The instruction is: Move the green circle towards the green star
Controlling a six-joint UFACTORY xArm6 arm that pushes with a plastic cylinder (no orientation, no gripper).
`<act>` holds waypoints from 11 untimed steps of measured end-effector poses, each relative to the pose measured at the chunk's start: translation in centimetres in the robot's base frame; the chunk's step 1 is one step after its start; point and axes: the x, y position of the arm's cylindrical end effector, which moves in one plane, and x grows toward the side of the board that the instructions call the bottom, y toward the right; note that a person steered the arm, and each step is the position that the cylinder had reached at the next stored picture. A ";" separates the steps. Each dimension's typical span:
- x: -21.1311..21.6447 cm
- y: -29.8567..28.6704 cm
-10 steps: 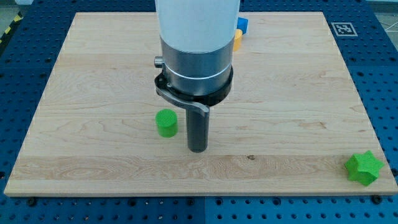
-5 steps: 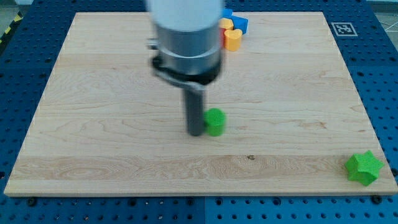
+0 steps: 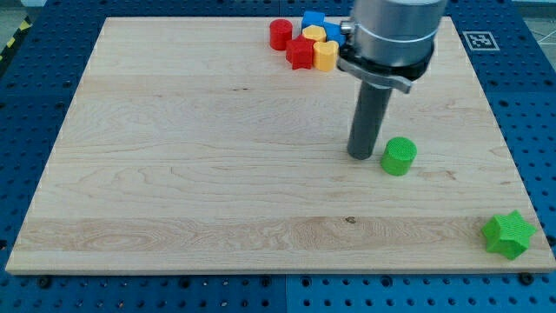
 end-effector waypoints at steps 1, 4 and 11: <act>3.3 3.4; 0.6 3.3; 0.7 11.4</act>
